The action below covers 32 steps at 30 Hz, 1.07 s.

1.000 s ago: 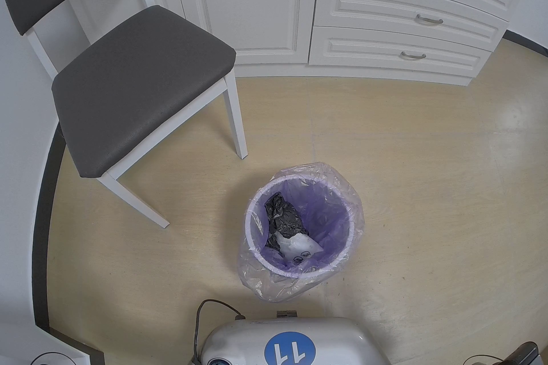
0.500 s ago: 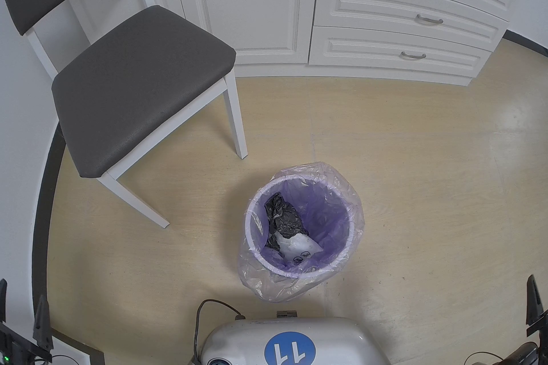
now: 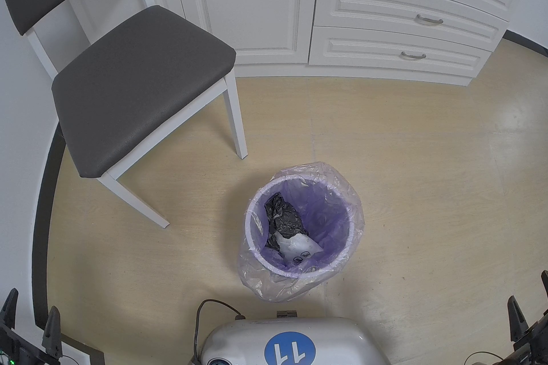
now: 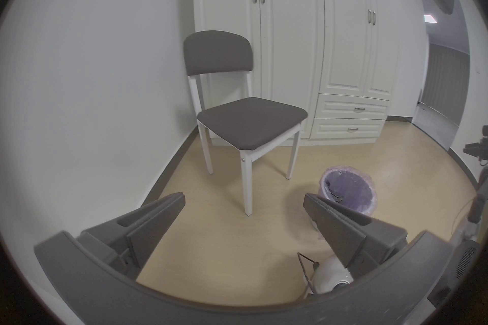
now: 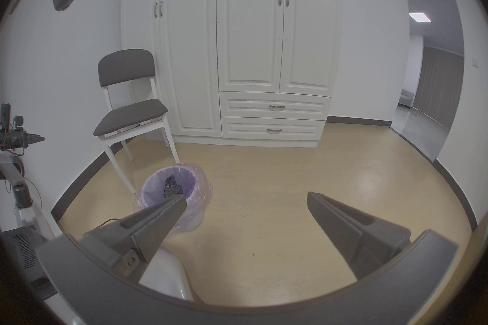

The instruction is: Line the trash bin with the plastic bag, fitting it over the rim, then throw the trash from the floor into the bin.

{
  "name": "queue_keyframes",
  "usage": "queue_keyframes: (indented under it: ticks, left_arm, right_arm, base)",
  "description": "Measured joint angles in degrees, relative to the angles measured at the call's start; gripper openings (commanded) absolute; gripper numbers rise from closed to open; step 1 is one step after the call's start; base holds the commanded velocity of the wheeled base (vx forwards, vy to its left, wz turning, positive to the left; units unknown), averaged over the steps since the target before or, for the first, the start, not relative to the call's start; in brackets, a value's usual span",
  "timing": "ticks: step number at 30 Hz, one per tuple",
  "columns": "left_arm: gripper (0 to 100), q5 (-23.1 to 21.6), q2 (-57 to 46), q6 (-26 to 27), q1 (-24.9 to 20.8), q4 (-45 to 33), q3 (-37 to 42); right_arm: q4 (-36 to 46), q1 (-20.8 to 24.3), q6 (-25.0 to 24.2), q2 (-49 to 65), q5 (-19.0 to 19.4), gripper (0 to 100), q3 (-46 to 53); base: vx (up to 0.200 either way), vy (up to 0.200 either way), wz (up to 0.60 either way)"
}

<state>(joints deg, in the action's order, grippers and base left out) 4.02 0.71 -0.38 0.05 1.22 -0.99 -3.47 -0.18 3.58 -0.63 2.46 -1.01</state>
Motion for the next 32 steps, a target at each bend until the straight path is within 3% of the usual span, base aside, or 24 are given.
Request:
queue_keyframes:
  ticks: [7,15,32]
  left_arm:
    - [100,-3.86,0.23,1.04,-0.29,-1.55,-0.02]
    - [100,-4.46,0.28,1.46,-0.26,-1.29,-0.02]
    - [100,-3.93,0.06,0.62,-0.05,-1.22,-0.02]
  right_arm:
    - [1.58,0.00,-5.11,0.00,-4.45,100,0.00]
    - [2.39,0.09,-3.40,0.00,-2.22,100,0.00]
    - [2.44,0.18,-5.00,-0.07,-3.58,100,0.00]
  base:
    - [0.000,0.000,0.00]
    - [0.000,0.000,0.00]
    - [0.000,0.000,0.00]
